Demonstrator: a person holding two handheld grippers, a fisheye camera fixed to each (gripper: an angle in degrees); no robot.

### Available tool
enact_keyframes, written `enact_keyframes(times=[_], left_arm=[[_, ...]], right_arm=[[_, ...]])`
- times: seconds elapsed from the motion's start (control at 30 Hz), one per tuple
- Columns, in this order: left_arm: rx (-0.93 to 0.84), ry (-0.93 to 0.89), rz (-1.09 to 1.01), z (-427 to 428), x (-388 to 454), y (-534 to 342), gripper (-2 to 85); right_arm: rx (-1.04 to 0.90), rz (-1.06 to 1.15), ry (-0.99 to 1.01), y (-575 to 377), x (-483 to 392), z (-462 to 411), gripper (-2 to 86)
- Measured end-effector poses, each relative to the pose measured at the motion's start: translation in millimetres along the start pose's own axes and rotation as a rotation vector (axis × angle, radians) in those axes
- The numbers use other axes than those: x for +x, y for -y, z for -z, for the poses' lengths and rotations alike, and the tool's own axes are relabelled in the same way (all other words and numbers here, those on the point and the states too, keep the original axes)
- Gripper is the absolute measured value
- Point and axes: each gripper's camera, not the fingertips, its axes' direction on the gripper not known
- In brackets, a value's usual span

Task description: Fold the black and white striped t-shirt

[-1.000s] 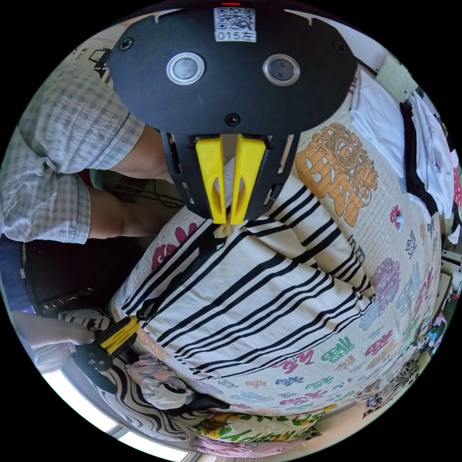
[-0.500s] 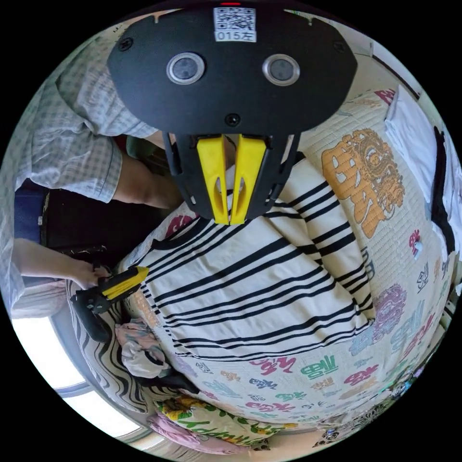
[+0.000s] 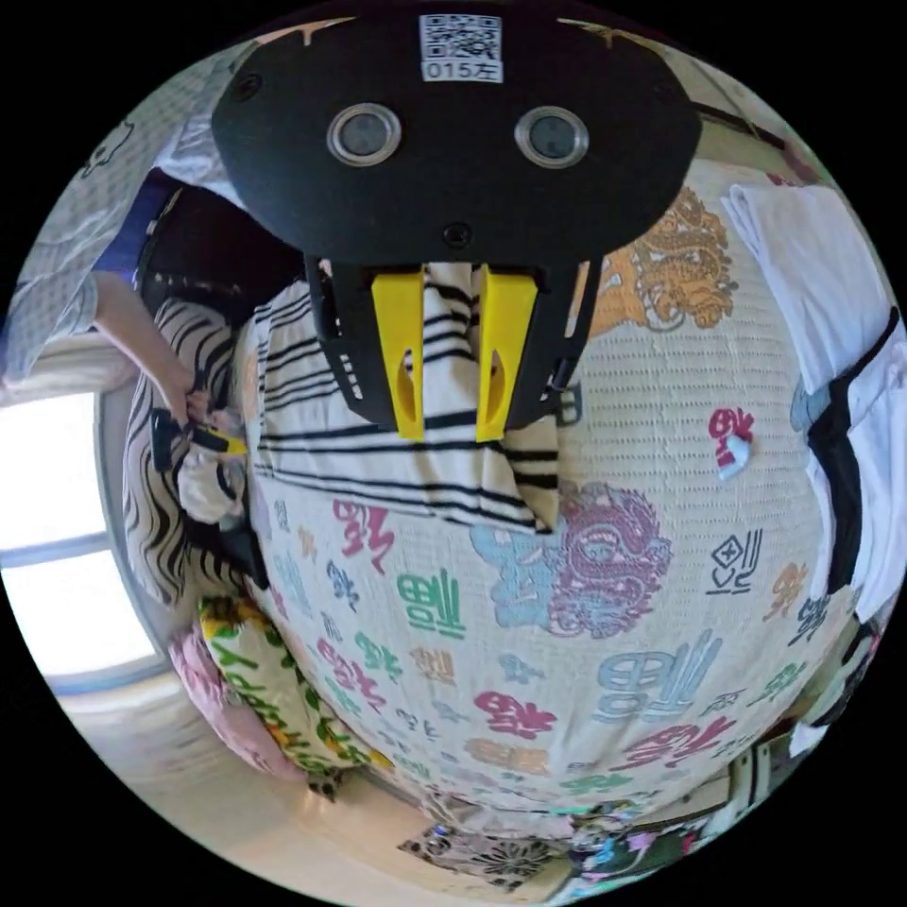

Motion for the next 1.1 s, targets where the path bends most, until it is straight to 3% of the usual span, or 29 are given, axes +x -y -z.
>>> enact_keyframes(times=[0.13,0.2,0.33,0.7,0.9,1.1], left_arm=[[-0.034,-0.019,0.097,-29.2,-31.5,35.3,7.9],[-0.075,-0.024,0.112,-42.6,-39.1,40.0,5.4],[-0.034,-0.086,0.174,-38.0,-64.4,39.1,1.0],[0.064,-0.023,0.108,-12.3,-76.5,-18.5,4.8],[0.002,0.063,0.165,19.2,-80.8,-144.7,8.1],[-0.100,0.059,0.269,-11.8,-78.0,-239.4,8.7]], right_arm=[[-0.084,-0.082,0.062,42.6,22.3,-29.7,8.6],[-0.099,-0.126,0.089,52.9,26.8,-39.8,2.0],[-0.121,-0.142,0.013,66.9,29.7,-43.5,-0.5],[-0.094,-0.141,-0.076,72.9,1.1,-41.5,3.9],[-0.179,0.101,-0.139,72.3,-90.9,-54.9,6.1],[-0.355,0.502,-0.070,109.9,-247.6,-172.9,7.3]])
